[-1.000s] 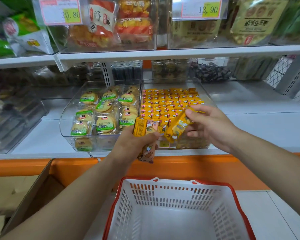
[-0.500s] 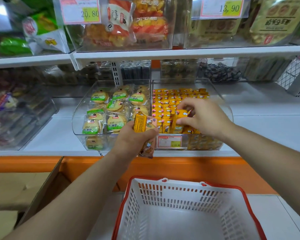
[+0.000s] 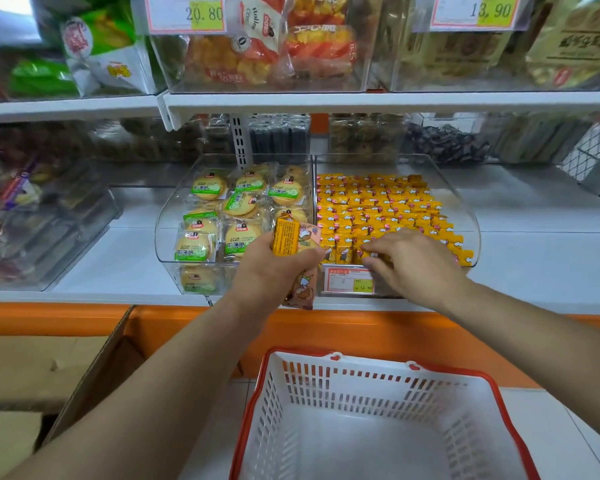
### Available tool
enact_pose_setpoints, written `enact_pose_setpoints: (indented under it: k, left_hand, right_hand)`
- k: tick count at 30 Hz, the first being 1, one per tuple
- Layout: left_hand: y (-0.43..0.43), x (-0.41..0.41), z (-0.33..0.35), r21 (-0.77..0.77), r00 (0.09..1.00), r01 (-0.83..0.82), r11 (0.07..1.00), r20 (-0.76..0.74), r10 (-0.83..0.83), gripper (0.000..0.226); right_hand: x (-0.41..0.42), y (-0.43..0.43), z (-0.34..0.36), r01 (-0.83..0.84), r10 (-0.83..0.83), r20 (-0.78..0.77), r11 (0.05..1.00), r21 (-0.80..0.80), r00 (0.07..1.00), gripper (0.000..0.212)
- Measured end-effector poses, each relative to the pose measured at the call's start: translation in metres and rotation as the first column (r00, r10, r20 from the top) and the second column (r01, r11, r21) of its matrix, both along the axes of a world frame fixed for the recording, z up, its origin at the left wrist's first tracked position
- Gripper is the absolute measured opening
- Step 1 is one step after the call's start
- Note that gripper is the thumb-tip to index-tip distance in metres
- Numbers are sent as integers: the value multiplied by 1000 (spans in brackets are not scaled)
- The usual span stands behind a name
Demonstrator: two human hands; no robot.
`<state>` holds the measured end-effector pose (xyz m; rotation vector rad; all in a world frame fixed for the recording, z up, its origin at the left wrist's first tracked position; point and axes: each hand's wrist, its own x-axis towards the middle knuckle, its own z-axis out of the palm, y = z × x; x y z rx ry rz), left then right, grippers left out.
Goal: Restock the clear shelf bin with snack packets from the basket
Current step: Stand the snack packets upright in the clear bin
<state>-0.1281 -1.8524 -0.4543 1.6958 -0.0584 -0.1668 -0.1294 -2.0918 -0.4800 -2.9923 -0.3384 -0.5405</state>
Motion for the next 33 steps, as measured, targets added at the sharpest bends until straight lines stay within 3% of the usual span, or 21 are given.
enact_pose_setpoints:
  k: [5,12,17,19,21,22,24,28,33]
  left_hand:
    - [-1,-2,-1,13,1000,2,1000,-28,-1,24]
    - [-5,-5,-3,-36,993,27,999,-118,-31,23]
    - [-10,-8,-1,-200,951,121,972,-258,-171,31]
    - [-14,-10,-3,-210,944,196,958,-224,-242,28]
    - [-18,-14,-5,-197,937,261,945,-185,-297,27]
    - [-20,-15,-6,-198,932,285,938,-172,-320,28]
    - [-23,-17,-7,-204,921,326,923,-152,-359,36]
    - [-24,-18,-7,-190,909,374,908,-121,-400,49]
    - [-23,-18,-4,-163,909,385,908,-101,-404,43]
  right_hand:
    - [-7,4,-18,4,-2,30,998,-70,1000,55]
    - [-9,6,-18,14,-19,-68,997,-72,998,57]
    - [-22,6,14,-8,22,-82,984,176,996,48]
    - [-35,9,21,-40,102,-119,898,439,988,36]
    - [-45,17,24,4,225,-217,684,729,950,25]
    - [-49,21,25,51,261,-252,592,804,932,22]
    - [-51,26,27,125,279,-295,499,858,914,16]
    - [-48,25,31,163,242,-310,483,860,919,28]
    - [-44,21,31,138,237,-289,500,855,928,36]
